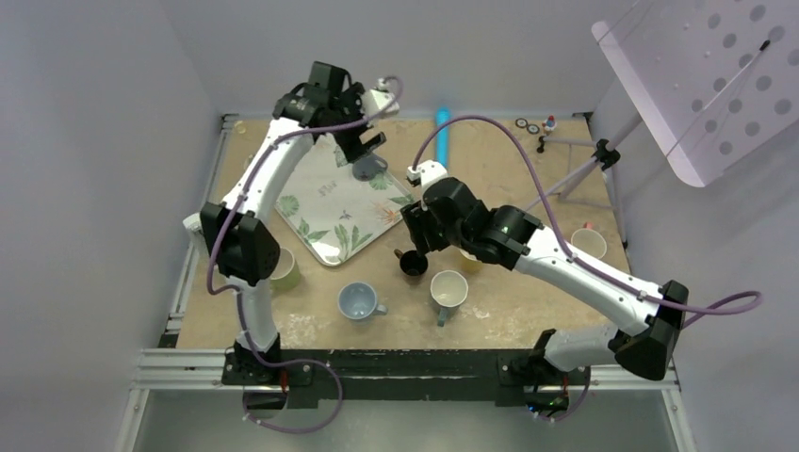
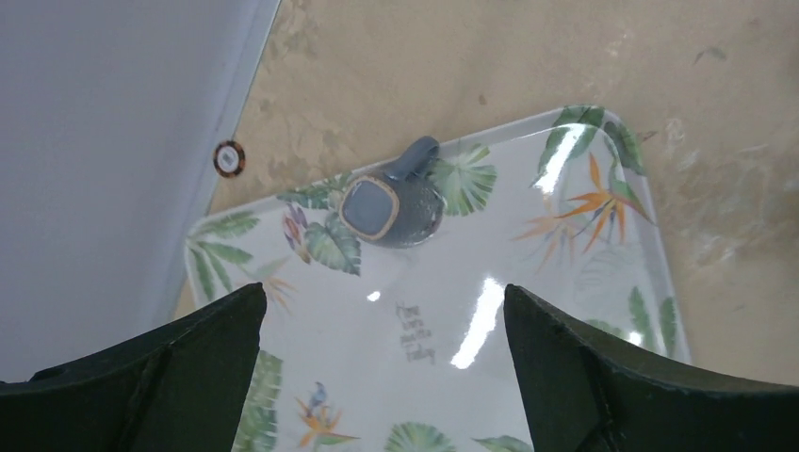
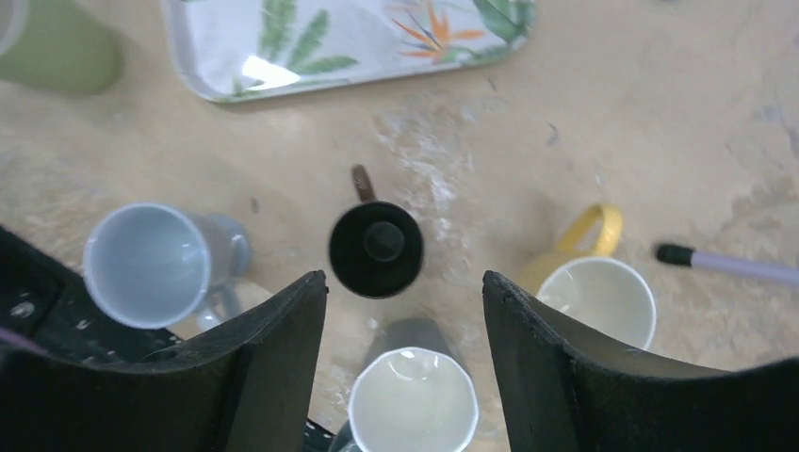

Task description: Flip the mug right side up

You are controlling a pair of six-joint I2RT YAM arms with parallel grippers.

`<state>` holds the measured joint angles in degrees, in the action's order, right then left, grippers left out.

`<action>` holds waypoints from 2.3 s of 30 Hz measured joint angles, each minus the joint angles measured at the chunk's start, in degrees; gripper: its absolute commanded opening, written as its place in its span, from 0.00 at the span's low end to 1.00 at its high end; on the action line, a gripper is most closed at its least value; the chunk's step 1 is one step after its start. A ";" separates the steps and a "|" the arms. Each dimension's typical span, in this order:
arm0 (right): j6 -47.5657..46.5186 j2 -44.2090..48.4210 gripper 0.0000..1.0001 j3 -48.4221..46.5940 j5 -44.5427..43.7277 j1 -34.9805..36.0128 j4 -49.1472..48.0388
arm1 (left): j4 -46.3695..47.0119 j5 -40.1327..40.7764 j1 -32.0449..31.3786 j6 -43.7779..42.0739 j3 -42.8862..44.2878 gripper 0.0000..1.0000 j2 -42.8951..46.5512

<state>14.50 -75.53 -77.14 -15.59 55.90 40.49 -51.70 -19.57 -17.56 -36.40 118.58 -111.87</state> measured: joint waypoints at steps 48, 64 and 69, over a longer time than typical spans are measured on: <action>6.67 -0.96 0.63 9.27 -4.20 -4.59 2.36 | -9.84 17.49 -7.67 -28.83 0.85 0.39 -20.17; 6.88 0.35 0.64 9.27 -2.86 -4.59 2.32 | -7.67 22.45 -7.02 -33.18 0.55 0.00 -20.33; 7.10 2.51 0.65 9.11 -2.86 -4.59 2.14 | -7.72 20.52 -5.84 -28.46 1.86 0.00 -20.28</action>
<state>21.61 -73.01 -68.03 -18.46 51.31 42.63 -59.42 0.95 -23.40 -64.86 120.44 -132.16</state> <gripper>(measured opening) 0.638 0.125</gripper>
